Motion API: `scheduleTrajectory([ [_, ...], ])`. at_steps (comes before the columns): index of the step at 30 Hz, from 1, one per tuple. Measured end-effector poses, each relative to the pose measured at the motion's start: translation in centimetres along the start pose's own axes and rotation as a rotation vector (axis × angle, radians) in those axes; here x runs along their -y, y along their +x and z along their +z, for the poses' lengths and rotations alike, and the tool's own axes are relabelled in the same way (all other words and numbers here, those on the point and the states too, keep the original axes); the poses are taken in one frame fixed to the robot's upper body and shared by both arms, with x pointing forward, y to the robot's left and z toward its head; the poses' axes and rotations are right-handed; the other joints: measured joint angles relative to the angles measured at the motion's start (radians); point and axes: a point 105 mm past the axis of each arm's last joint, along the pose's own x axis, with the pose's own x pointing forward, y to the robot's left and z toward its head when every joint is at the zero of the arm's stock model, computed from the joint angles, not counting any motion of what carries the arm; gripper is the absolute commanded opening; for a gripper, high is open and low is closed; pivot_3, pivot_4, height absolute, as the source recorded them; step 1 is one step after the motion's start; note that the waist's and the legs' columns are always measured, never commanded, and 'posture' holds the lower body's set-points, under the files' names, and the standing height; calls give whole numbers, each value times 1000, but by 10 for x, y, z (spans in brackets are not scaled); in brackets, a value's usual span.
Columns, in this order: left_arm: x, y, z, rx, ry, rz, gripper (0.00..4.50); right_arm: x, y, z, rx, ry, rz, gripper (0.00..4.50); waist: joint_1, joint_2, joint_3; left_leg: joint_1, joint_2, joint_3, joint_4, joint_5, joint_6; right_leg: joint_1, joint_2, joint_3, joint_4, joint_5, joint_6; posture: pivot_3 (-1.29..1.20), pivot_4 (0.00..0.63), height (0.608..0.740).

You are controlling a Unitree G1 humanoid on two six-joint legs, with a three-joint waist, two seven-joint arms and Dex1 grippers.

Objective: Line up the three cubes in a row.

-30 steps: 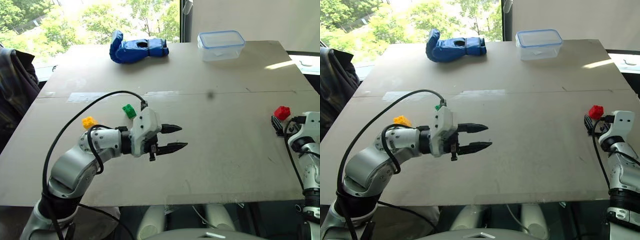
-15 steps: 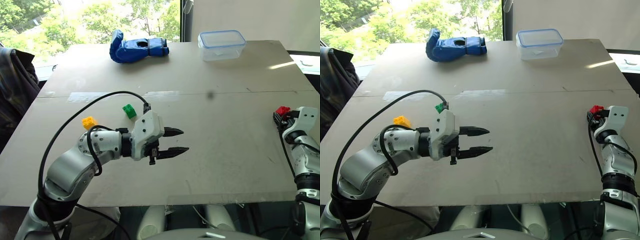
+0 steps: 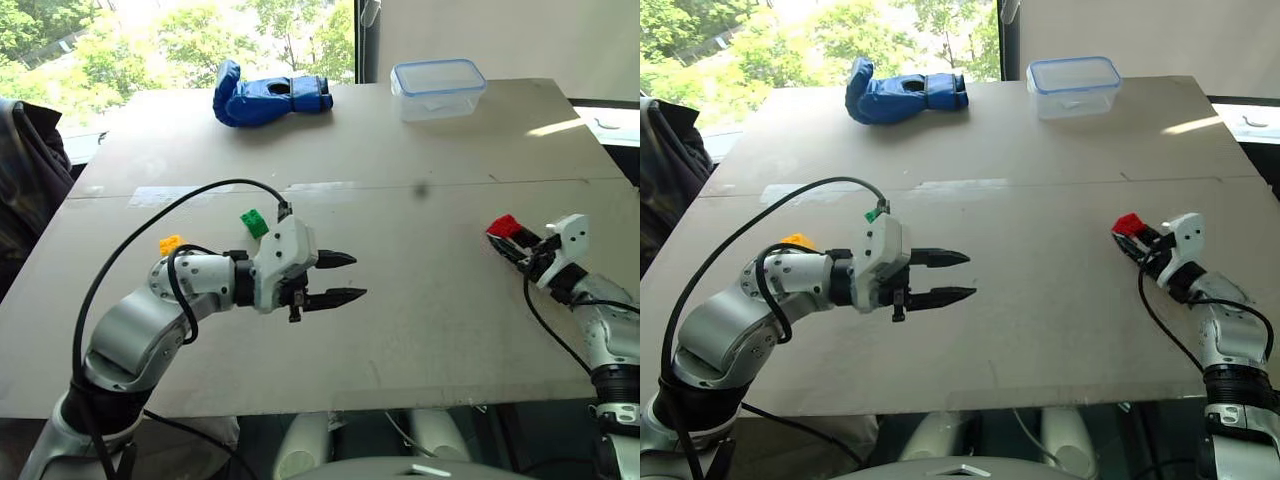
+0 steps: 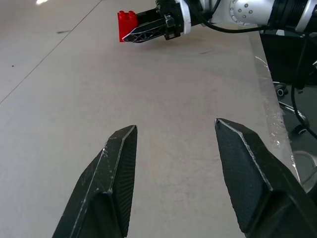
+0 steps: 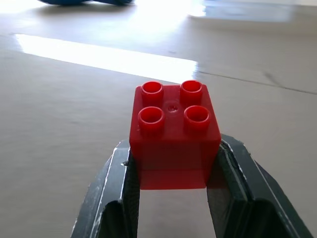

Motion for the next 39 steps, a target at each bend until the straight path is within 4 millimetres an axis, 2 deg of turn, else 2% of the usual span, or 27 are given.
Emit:
scheduleTrajectory([
  [3,1,-2,1,9,16,-22,2524,-34,1,2,5,-15,329,1293,-1,-2,1,0,0,0,1,0,0,0,0,-1,0,0,0,0,150,740],
  [4,2,-5,1,10,28,-37,2524,-52,0,5,35,19,544,1293,-5,-3,3,0,0,0,1,0,0,1,0,-1,0,0,0,0,150,740],
  [5,2,-7,2,6,44,-50,2524,-61,1,10,50,37,680,1293,-10,-4,4,1,0,0,1,0,0,1,0,-1,0,0,0,0,150,740],
  [6,3,-10,1,2,55,-56,2524,-62,6,11,38,35,720,1293,-13,-4,4,1,0,0,1,0,-1,0,0,0,0,0,0,0,150,740],
  [10,6,-16,-7,-22,74,-80,2524,-60,17,16,25,-54,770,1293,-10,-4,4,0,0,-1,0,2,-4,-1,-1,-2,0,0,-1,0,150,740],
  [17,5,-26,-14,-42,142,-82,2524,-60,25,6,-78,-86,841,1293,-4,-5,5,-3,-1,-1,0,2,-4,-2,-3,-2,-2,0,0,0,150,740],
  [24,4,-28,-16,-50,165,-89,2524,-55,26,-18,-168,-159,840,1293,-6,-5,5,-2,-1,-1,0,2,-4,-2,-3,-2,-1,0,0,0,150,740],
  [38,6,-29,-20,-61,161,-92,2524,-56,38,-22,-132,-287,837,1293,-12,-5,5,0,0,-1,1,2,-4,-2,-2,-1,3,1,-1,0,150,740],
  [39,6,-29,-21,-64,158,-92,2524,-57,38,-23,-133,-290,842,1793,-12,-5,5,0,0,-1,1,2,-4,-2,-2,-1,3,1,-1,0,150,740],
])
